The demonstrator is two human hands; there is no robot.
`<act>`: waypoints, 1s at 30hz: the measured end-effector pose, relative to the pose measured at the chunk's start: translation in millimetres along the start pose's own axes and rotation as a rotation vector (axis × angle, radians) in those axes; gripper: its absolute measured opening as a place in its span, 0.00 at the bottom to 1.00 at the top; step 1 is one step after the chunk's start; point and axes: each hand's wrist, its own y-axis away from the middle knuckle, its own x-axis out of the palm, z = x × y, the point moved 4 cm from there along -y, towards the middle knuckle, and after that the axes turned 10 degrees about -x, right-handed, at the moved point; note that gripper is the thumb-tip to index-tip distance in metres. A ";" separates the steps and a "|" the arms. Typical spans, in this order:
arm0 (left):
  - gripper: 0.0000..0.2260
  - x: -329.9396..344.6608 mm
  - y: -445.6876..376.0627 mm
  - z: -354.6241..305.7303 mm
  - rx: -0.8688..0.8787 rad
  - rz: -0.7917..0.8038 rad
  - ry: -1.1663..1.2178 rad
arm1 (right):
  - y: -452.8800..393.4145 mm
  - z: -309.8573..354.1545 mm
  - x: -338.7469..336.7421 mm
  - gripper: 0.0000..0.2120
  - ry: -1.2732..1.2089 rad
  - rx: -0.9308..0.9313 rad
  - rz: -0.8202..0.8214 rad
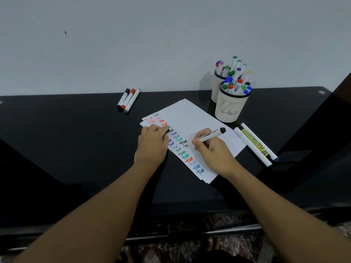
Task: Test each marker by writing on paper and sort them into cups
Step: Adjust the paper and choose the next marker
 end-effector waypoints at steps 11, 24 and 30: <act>0.17 0.0 0.3 0.4 -0.001 -0.003 0.010 | -0.3 -2.8 -1.3 0.04 0.036 -0.012 -0.021; 0.17 1.1 -0.5 1.2 -0.006 -0.009 0.020 | -1.4 -1.9 -2.1 0.03 0.020 -0.018 -0.049; 0.16 1.8 0.2 4.1 -0.010 -0.010 0.063 | -1.8 -2.0 -0.4 0.03 0.044 -0.025 -0.030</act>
